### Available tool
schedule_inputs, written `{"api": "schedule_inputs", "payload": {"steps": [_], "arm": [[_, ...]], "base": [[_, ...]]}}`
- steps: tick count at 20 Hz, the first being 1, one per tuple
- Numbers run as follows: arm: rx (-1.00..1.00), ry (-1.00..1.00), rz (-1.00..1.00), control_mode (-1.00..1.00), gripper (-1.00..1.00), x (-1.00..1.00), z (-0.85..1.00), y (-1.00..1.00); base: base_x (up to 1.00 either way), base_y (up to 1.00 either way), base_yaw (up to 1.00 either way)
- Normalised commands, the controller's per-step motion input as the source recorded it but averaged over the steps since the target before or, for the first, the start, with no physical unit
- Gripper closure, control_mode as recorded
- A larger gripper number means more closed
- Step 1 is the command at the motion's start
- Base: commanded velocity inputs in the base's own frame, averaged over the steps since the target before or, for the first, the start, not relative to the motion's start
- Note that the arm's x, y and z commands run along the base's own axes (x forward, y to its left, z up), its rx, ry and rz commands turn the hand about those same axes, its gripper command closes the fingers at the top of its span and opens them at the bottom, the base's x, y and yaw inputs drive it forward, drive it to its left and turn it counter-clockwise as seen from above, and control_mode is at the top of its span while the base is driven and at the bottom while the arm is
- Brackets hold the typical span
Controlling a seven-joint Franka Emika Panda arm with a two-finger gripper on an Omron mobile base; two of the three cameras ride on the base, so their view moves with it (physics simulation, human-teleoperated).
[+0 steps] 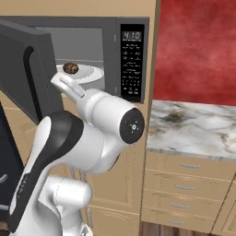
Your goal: Retrieve the reheated potato from the microwave, then place the potato, cheese, and condiment on the cutting board.
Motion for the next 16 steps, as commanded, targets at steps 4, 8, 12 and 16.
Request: {"api": "schedule_inputs", "payload": {"steps": [4, 8, 12, 16], "arm": [[0.35, 0.08, 0.00, -1.00, -1.00, 0.59, -0.14, 0.01], [0.25, 0.04, 0.11, -1.00, -1.00, 0.36, -0.09, 0.17], [0.15, 0.03, 0.30, -1.00, -1.00, 0.04, -0.01, 0.24], [0.05, 0.00, 0.35, -1.00, -1.00, -0.18, 0.00, 0.26]], "base": [[0.00, 0.00, 0.00], [0.00, 0.00, 0.00], [0.00, 0.00, 0.00], [0.00, 0.00, 0.00]]}}
